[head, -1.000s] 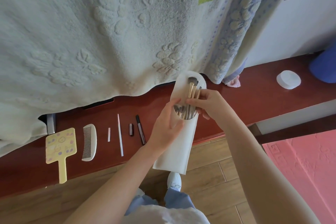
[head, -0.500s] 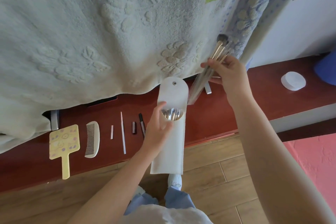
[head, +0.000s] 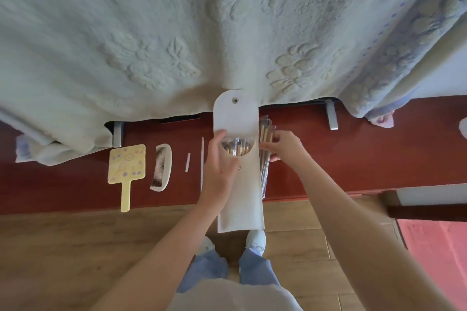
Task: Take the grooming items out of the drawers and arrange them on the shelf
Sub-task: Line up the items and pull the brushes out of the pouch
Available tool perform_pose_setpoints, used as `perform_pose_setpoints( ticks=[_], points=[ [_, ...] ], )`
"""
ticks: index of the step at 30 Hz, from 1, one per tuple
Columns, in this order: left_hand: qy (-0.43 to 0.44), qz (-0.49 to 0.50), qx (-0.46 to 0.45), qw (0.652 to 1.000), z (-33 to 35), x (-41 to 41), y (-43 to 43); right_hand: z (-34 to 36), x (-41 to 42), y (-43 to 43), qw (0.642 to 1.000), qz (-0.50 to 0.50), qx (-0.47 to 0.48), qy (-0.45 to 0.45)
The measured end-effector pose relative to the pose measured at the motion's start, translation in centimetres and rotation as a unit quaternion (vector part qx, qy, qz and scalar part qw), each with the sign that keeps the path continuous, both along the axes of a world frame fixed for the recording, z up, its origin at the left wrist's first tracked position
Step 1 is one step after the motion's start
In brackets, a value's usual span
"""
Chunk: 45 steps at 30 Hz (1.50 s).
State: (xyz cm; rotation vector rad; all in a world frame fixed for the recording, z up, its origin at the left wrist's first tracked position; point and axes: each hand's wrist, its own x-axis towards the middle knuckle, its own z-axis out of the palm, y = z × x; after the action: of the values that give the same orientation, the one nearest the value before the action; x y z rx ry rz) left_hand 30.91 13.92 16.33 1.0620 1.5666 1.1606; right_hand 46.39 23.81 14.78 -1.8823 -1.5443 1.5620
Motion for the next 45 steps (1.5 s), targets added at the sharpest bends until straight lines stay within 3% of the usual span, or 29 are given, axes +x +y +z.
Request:
perform_pose_setpoints(
  ticks=[6, 12, 14, 16, 17, 19, 21, 26, 31, 35, 40, 45],
  points=[
    [0.003, 0.013, -0.024, 1.000, -0.2, -1.0, -0.1, -1.4, -3.7, 0.1, 0.995, 0.078, 0.042, -0.051],
    [-0.045, -0.002, -0.042, 0.998, 0.0, -0.7, 0.1, -1.5, -2.7, 0.1, 0.981, 0.046, 0.135, -0.129],
    [-0.074, -0.022, -0.057, 0.995, -0.3, -0.4, 0.1, 0.0, -1.2, -0.3, 0.985, -0.036, 0.162, -0.051],
    [-0.092, -0.052, -0.073, 0.992, -0.4, 0.1, 0.4, 2.0, 0.3, -1.1, 0.976, -0.094, 0.113, 0.158],
    [-0.093, -0.068, -0.075, 0.990, -0.3, 0.5, 0.6, 2.8, 1.0, -1.6, 0.959, -0.098, 0.095, 0.250],
    [-0.098, -0.091, -0.070, 0.989, -0.2, 1.4, 0.9, 4.0, 2.4, -2.3, 0.938, -0.084, 0.104, 0.319],
    [-0.110, -0.100, -0.070, 0.986, 0.1, 2.3, 1.3, 4.6, 3.5, -2.9, 0.942, -0.063, 0.136, 0.299],
    [-0.183, -0.094, -0.108, 0.973, 1.0, 3.6, 2.5, 3.9, 5.0, -4.1, 0.975, -0.002, 0.159, 0.154],
    [-0.275, -0.072, -0.143, 0.948, 1.8, 4.8, 3.7, 3.8, 5.4, -4.9, 0.968, 0.051, 0.244, 0.037],
    [-0.253, -0.081, -0.150, 0.952, 1.7, 5.0, 4.4, 3.7, 5.4, -5.3, 0.953, 0.002, 0.300, 0.035],
    [-0.237, -0.104, -0.143, 0.955, 1.8, 5.4, 4.8, 4.2, 5.3, -5.0, 0.968, -0.047, 0.233, 0.078],
    [-0.204, -0.102, -0.124, 0.966, 2.1, 5.9, 5.2, 3.9, 5.5, -5.2, 0.967, -0.055, 0.235, 0.078]
  ],
)
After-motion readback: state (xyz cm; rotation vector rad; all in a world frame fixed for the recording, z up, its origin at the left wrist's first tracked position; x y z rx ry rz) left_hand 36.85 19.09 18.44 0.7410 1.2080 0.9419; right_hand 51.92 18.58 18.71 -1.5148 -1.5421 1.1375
